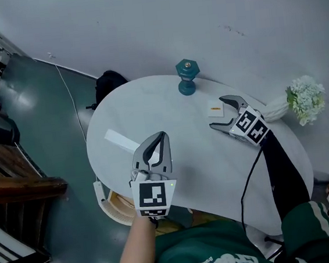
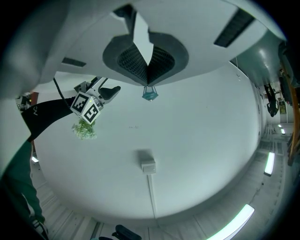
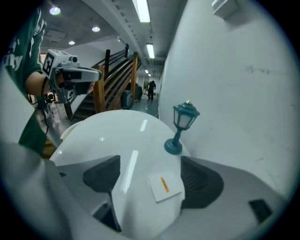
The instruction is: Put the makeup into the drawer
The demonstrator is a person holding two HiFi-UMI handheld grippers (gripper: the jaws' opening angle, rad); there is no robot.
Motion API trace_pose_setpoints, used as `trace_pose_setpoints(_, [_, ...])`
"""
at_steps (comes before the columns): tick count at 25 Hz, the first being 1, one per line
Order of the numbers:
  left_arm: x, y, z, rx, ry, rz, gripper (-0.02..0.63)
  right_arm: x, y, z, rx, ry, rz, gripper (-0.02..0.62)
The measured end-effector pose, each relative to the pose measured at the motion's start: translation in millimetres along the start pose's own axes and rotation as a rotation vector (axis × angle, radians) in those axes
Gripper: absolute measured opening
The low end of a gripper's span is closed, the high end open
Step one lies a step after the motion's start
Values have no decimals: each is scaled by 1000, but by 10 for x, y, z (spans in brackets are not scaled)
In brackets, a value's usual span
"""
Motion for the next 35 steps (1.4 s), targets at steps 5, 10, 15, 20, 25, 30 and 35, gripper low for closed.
trace_pose_setpoints(5, [27,-92,-29,6,3,-38,-2,420,-204,297,-34,77,-127,416])
trace_pose_setpoints(10, [73,-123,-34,-6,3,-47,-2,704,-321,423,-75,159,-282,413])
trace_pose_setpoints(15, [46,-166,-91,-2,11,-62,-2,952,-322,482,-128,203,-399,410])
trace_pose_setpoints(20, [29,-188,-131,-18,27,-63,-2,1032,-299,538,-145,278,-494,393])
trace_pose_setpoints(25, [7,-168,-171,-25,39,-54,-2,1043,-226,556,-155,274,-535,317])
trace_pose_setpoints(30, [-14,-133,-175,-22,42,-42,-2,990,-255,511,-119,253,-495,315])
trace_pose_setpoints(35, [-69,-69,-207,-12,55,-19,-2,806,-149,385,-16,194,-356,316])
Point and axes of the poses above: the fingertips, and each gripper's own axes: x forward along the fingers, z to its right, y out of its top, the point moved 9 cm from there along -x, backward along the fingers, and after that the axes turned 6 degrees about -z, right-handed, at the moved point
